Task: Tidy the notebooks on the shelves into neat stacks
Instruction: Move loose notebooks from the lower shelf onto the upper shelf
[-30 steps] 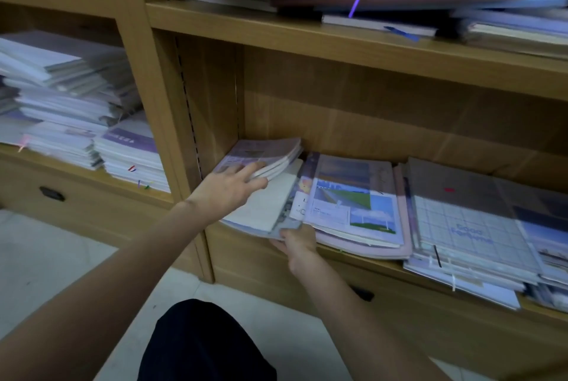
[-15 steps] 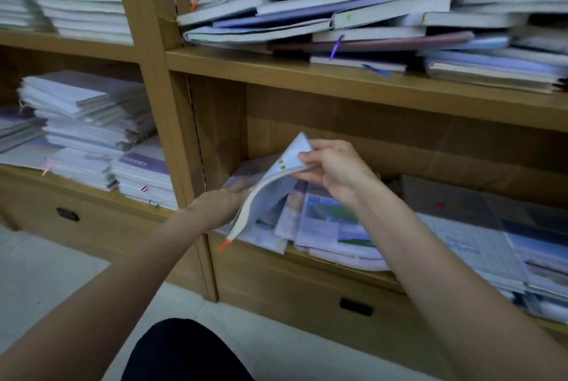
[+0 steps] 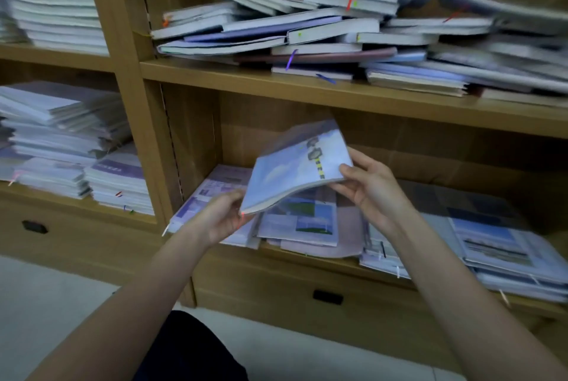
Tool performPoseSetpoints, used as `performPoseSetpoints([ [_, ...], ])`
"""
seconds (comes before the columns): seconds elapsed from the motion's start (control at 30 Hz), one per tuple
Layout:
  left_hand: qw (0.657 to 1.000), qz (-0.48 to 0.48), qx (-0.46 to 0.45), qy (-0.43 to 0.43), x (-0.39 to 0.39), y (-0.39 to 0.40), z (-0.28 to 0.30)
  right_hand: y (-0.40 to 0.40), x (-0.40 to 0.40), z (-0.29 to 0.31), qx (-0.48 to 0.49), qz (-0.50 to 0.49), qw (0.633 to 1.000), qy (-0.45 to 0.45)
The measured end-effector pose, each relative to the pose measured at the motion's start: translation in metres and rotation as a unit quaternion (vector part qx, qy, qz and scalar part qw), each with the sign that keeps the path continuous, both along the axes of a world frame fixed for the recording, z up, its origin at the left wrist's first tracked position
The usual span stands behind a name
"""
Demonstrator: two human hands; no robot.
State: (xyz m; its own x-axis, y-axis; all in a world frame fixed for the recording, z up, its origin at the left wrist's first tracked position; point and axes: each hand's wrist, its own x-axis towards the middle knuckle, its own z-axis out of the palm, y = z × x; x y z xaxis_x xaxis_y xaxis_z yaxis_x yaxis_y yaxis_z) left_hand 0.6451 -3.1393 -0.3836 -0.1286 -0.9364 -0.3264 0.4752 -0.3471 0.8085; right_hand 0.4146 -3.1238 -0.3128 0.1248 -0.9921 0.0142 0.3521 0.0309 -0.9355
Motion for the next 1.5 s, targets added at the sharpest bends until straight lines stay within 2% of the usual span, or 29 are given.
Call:
performPoseSetpoints([
  [0.17,0.986,0.114,-0.055,-0.104,0.035,-0.016,0.012,-0.012,0.034,-0.025,0.004,-0.029,0.999,0.015],
  [0.2,0.978,0.161,-0.054,-0.12,0.048,-0.022,0.011,-0.018,0.049,-0.033,0.017,-0.032,0.999,0.038],
  [0.23,0.96,0.212,-0.048,-0.175,0.063,-0.029,0.007,-0.024,0.066,-0.042,0.04,-0.03,0.995,0.082],
  [0.27,0.927,0.243,-0.038,-0.281,0.077,-0.033,0.002,-0.029,0.082,-0.054,0.069,-0.014,0.985,0.159],
  [0.3,0.874,0.25,-0.026,-0.416,0.089,-0.034,-0.006,-0.032,0.094,-0.067,0.091,0.018,0.964,0.248],
  [0.33,0.816,0.226,-0.025,-0.532,0.097,-0.032,-0.014,-0.035,0.102,-0.082,0.103,0.056,0.939,0.322],
  [0.37,0.774,0.178,-0.04,-0.607,0.101,-0.028,-0.024,-0.037,0.105,-0.096,0.106,0.08,0.919,0.37],
  [0.47,0.709,-0.021,-0.137,-0.691,0.095,-0.023,-0.053,-0.046,0.091,-0.12,0.1,0.059,0.906,0.408],
  [0.5,0.662,-0.098,-0.148,-0.728,0.089,-0.024,-0.062,-0.048,0.082,-0.123,0.095,0.04,0.896,0.432],
  [0.57,0.538,-0.216,-0.141,-0.803,0.076,-0.027,-0.078,-0.055,0.06,-0.128,0.076,0.009,0.861,0.502],
  [0.63,0.423,-0.249,-0.136,-0.86,0.061,-0.03,-0.085,-0.062,0.036,-0.134,0.051,-0.009,0.802,0.594],
  [0.67,0.39,-0.239,-0.142,-0.878,0.056,-0.032,-0.085,-0.065,0.026,-0.138,0.053,-0.015,0.768,0.638],
  [0.7,0.371,-0.226,-0.147,-0.889,0.055,-0.036,-0.086,-0.068,0.017,-0.141,0.071,-0.02,0.746,0.662],
  [0.73,0.363,-0.217,-0.147,-0.895,0.056,-0.041,-0.085,-0.07,0.01,-0.145,0.093,-0.023,0.74,0.665],
  [0.83,0.355,-0.229,-0.137,-0.896,0.063,-0.055,-0.081,-0.082,0.007,-0.153,0.141,-0.031,0.775,0.615],
  [0.9,0.352,-0.231,-0.136,-0.897,0.064,-0.061,-0.081,-0.091,0.015,-0.155,0.174,-0.037,0.786,0.593],
  [1.0,0.382,-0.227,-0.132,-0.886,0.062,-0.072,-0.082,-0.1,0.023,-0.156,0.216,-0.099,0.806,0.542],
  [1.07,0.402,-0.231,-0.127,-0.877,0.059,-0.079,-0.08,-0.101,0.02,-0.159,0.202,-0.129,0.826,0.511],
  [1.2,0.402,-0.223,-0.124,-0.879,0.056,-0.087,-0.086,-0.104,0.01,-0.158,0.129,-0.161,0.86,0.467],
  [1.3,0.387,-0.228,-0.125,-0.885,0.054,-0.091,-0.086,-0.112,-0.001,-0.157,0.17,-0.197,0.873,0.414],
  [1.37,0.369,-0.256,-0.121,-0.885,0.054,-0.09,-0.083,-0.117,-0.008,-0.158,0.223,-0.172,0.909,0.308],
  [1.43,0.327,-0.286,-0.115,-0.893,0.052,-0.084,-0.086,-0.118,-0.009,-0.16,0.25,-0.127,0.929,0.241],
  [1.5,0.289,-0.288,-0.109,-0.906,0.048,-0.077,-0.093,-0.116,-0.007,-0.163,0.254,-0.106,0.932,0.237],
])
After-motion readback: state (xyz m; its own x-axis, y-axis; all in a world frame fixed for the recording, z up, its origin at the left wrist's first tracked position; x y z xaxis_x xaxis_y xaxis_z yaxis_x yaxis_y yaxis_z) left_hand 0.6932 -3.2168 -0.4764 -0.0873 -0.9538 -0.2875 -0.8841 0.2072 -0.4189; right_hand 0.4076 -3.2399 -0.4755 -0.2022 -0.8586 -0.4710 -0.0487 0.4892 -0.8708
